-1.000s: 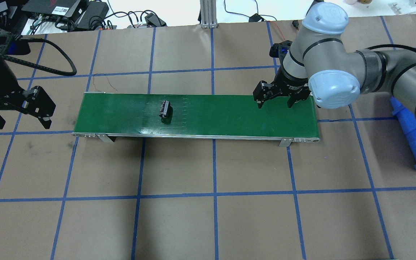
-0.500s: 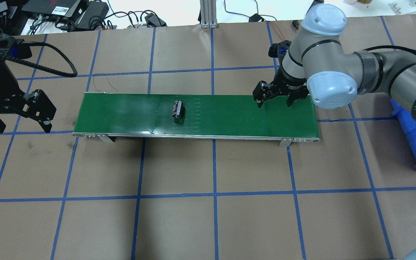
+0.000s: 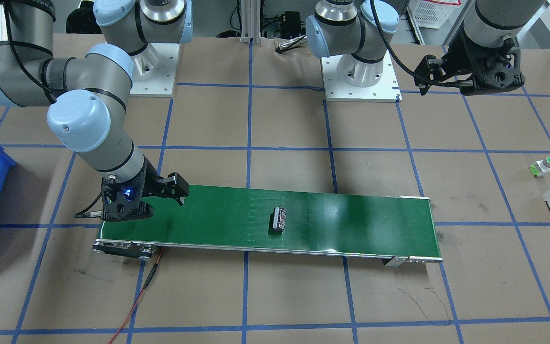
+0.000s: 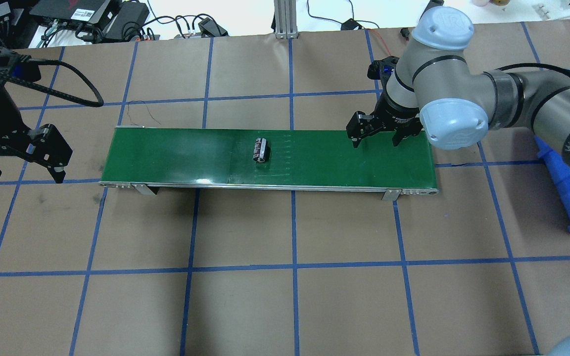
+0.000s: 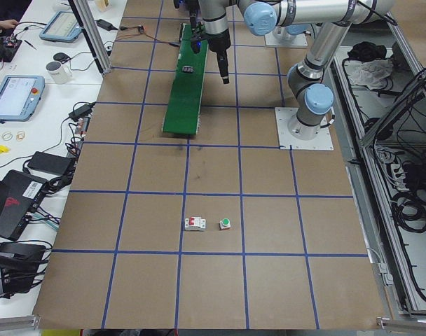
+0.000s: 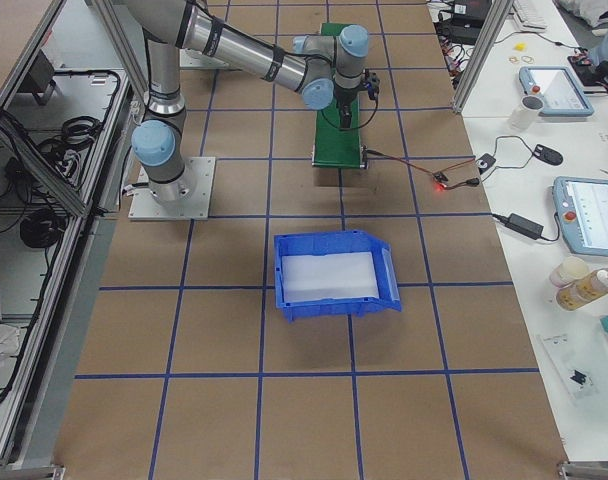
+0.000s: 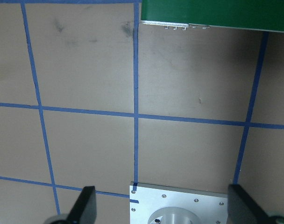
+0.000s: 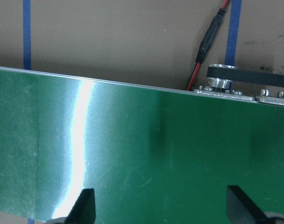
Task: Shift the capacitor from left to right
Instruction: 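Withdraw the left gripper while the belt carries the capacitor toward the right gripper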
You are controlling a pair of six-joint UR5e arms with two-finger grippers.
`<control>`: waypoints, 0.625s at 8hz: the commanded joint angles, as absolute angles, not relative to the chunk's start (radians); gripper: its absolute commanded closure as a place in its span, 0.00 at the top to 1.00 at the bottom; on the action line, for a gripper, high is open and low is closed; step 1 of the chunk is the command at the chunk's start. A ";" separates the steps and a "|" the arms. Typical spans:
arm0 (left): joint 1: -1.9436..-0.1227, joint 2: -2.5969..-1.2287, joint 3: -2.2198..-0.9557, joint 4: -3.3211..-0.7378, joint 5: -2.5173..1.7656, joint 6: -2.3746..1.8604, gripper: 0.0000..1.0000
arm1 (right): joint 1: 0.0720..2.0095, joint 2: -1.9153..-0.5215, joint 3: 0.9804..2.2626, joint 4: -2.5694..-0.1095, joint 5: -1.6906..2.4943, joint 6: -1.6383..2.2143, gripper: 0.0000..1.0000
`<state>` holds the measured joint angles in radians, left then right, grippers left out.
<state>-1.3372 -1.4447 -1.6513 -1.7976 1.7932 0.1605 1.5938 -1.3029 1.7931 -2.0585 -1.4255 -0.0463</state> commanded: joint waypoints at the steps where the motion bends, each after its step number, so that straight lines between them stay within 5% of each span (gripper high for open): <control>1: -1.335 -1.448 -1.654 -1.784 1.798 0.161 1.00 | 1.594 -1.301 1.793 -2.059 -1.425 -0.046 0.99; 5: -1.325 -1.454 -1.652 -1.776 1.796 0.163 1.00 | 1.595 -1.301 1.793 -2.077 -1.417 0.024 0.99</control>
